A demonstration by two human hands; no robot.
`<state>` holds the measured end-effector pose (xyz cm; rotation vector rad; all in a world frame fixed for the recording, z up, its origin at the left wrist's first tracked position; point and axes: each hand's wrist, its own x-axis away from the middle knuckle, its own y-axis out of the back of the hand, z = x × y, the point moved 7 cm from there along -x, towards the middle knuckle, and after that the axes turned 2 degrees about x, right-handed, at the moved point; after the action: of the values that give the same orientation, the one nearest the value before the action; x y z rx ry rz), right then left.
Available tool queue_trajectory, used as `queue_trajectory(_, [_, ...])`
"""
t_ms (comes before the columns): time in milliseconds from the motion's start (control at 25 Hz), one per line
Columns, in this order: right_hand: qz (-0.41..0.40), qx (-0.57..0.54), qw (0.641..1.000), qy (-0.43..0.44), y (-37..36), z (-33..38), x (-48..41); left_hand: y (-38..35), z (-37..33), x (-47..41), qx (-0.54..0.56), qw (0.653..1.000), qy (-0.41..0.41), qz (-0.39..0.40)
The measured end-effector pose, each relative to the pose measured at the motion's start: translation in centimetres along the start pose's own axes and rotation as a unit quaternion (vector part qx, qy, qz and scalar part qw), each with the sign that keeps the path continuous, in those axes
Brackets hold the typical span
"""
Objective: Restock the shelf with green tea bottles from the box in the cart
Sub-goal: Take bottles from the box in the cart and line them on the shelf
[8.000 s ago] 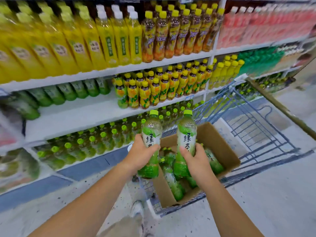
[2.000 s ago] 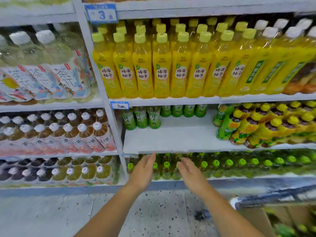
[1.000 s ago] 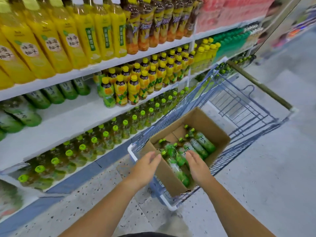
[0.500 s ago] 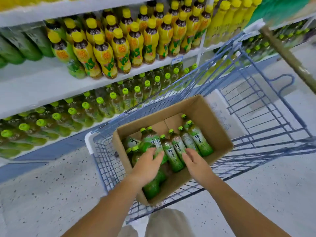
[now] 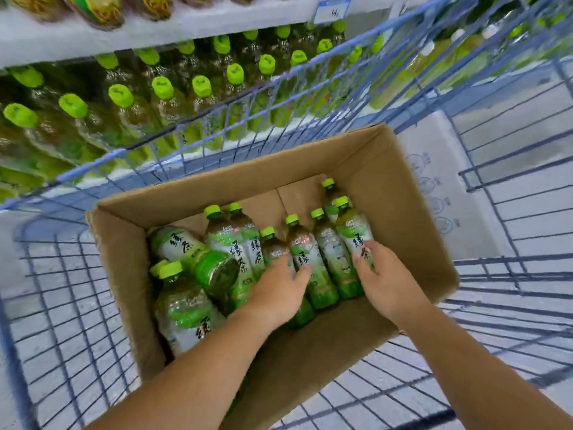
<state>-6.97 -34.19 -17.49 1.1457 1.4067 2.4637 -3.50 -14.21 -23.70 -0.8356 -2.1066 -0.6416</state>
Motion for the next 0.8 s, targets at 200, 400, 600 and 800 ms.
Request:
queue_trajectory(200, [-0.003,0.057,0.996,-0.072,0.8,-3.5,-4.7,-1.7,0.4,-2.7,-0.001,0.996,0.079,-0.044])
queue_trajectory(400, [0.061,0.009,0.992,-0.111,-2.2,-5.6,-7.3,-2.2,0.5,-4.0,-0.050,0.977,0.172,-0.119])
queue_trajectory(600, [0.064,0.048,0.992,-0.095,-2.1,-6.5,-8.9,-0.6,0.7,-6.1,-0.097,0.965,0.177,-0.170])
queue_trajectory(800, [0.050,0.022,0.994,-0.091,-1.7,-7.1,-9.3,0.1,1.1,-6.8,-0.079,0.968,0.164,-0.171])
